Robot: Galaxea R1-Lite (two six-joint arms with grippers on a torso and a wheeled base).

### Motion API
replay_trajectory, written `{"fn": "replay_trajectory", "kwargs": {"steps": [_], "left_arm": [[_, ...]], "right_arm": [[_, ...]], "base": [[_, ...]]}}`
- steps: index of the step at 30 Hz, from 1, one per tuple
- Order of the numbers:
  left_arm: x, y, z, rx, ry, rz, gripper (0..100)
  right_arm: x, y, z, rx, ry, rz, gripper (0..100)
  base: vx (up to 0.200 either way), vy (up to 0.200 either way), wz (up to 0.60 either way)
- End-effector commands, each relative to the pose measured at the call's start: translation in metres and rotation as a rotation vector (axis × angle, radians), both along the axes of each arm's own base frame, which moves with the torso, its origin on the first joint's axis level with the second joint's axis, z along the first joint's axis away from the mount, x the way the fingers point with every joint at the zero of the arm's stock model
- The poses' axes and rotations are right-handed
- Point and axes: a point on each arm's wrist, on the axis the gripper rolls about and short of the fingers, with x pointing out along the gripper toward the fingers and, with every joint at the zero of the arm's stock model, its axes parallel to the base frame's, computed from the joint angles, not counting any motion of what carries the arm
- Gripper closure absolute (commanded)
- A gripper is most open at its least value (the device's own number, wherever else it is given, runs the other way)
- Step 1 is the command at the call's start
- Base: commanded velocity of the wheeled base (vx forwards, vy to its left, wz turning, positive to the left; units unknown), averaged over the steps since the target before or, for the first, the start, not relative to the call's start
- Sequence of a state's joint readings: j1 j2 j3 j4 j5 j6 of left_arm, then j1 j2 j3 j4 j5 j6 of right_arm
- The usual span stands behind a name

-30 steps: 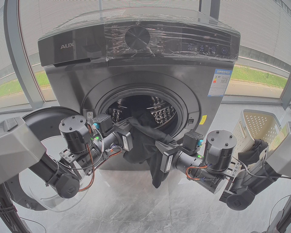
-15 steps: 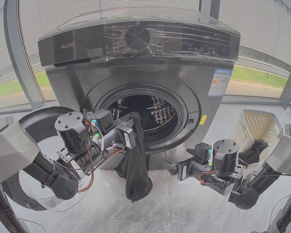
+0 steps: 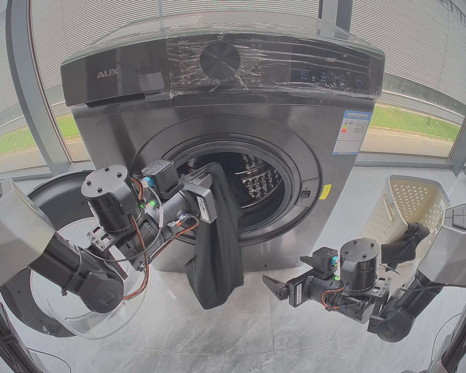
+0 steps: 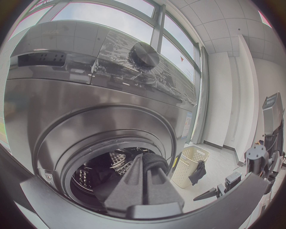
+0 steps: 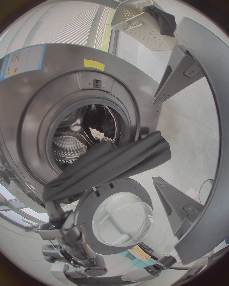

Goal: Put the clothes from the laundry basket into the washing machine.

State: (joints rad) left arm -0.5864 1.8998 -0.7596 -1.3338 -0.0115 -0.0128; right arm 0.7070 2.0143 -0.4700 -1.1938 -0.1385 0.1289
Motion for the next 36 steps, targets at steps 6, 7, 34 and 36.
{"fn": "replay_trajectory", "kwargs": {"steps": [6, 7, 34, 36], "left_arm": [[-0.009, -0.005, -0.003, 0.010, 0.016, -0.027, 100], [-0.010, -0.005, -0.004, 0.011, 0.019, -0.028, 100], [-0.016, -0.011, -0.020, 0.071, 0.072, -0.038, 100], [-0.016, -0.011, -0.019, 0.069, 0.070, -0.038, 100]], "right_arm": [[0.004, 0.018, -0.003, 0.068, -0.069, 0.062, 0], [0.005, 0.019, -0.003, 0.072, -0.074, 0.063, 0], [0.043, 0.074, 0.031, 0.207, -0.295, 0.171, 0], [0.048, 0.074, 0.029, 0.199, -0.300, 0.161, 0]], "base": [[0.000, 0.000, 0.00], [0.000, 0.000, 0.00], [0.000, 0.000, 0.00], [0.000, 0.000, 0.00]]}}
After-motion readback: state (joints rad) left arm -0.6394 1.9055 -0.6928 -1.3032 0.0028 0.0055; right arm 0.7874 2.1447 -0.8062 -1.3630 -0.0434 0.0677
